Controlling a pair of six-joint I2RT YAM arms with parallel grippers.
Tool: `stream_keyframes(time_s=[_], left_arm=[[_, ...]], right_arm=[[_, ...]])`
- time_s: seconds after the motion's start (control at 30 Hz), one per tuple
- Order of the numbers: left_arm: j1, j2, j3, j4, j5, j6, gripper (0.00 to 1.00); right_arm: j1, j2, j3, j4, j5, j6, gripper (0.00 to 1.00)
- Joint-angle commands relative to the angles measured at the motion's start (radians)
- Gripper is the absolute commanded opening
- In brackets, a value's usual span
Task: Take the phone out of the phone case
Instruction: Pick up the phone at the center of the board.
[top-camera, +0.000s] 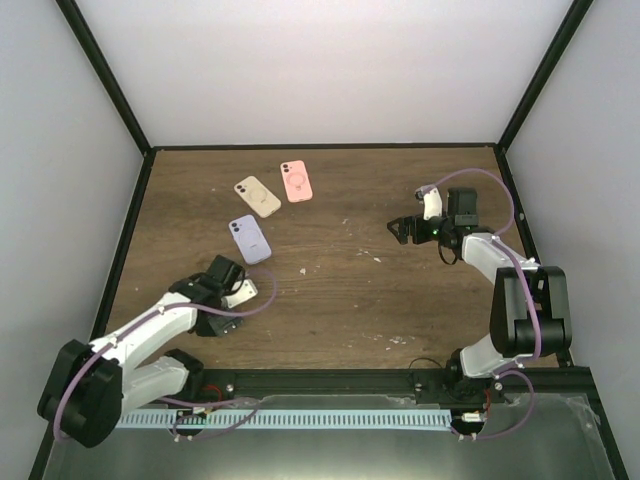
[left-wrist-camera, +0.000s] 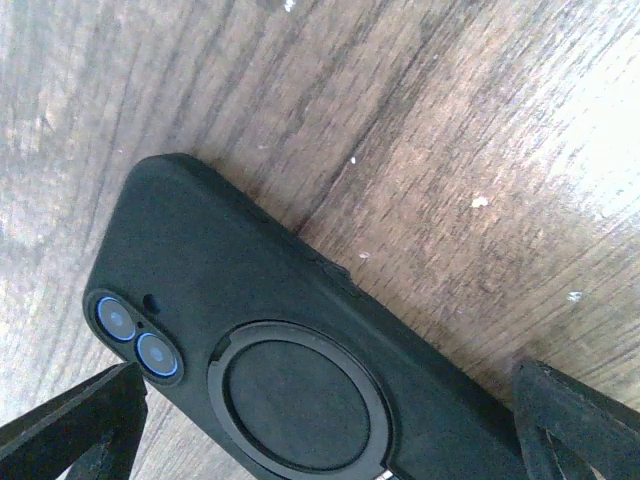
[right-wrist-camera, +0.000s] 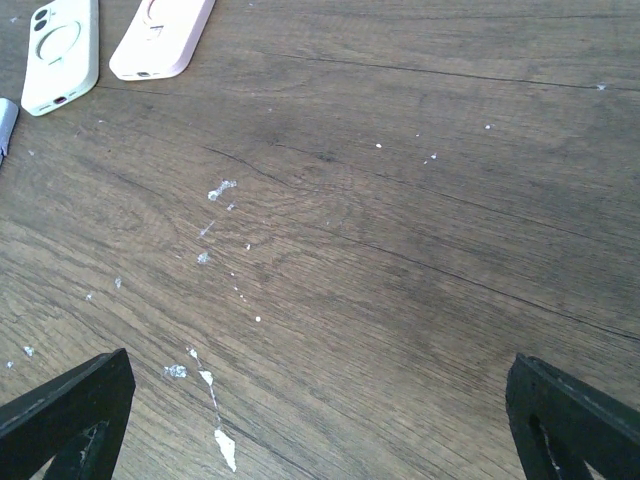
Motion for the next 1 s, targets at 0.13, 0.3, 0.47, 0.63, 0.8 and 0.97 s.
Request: stream_keyframes(time_s=[0.13,0.3,0.47,0.63,0.8,0.97], left_arm=[[0.190,-0.081,-0.068,0.043,-0.079,0.132,1.00],[0.384,-0.049,-0.053,0.073,-0.002,0.223,1.00],[0.552,0.060,0.028,0.058,0.145,0.242,1.00],[0.612,0.181,0.119,-0.002,0.310,0.234,1.00],[0.632,0.277,0.185,-0.006,0.366,0.240,1.00],[0.627,0.356,0.213,0.009,0.395,0.223,1.00]], right_arm=[[0.009,0.010,0.033,-0.019,-0.015,0.005,1.00],[0.009,0.012,0.034,-0.022,-0.018,0.005,1.00],[0.009,0.004,0.030,-0.023,-0.019,0.003,1.00],[0.010,0.007,0.033,-0.025,-0.030,0.001,1.00],[0.009,0.002,0.034,-0.032,-0.050,-0.005,1.00],[0.009,0.002,0.038,-0.039,-0.075,-0.012,1.00]])
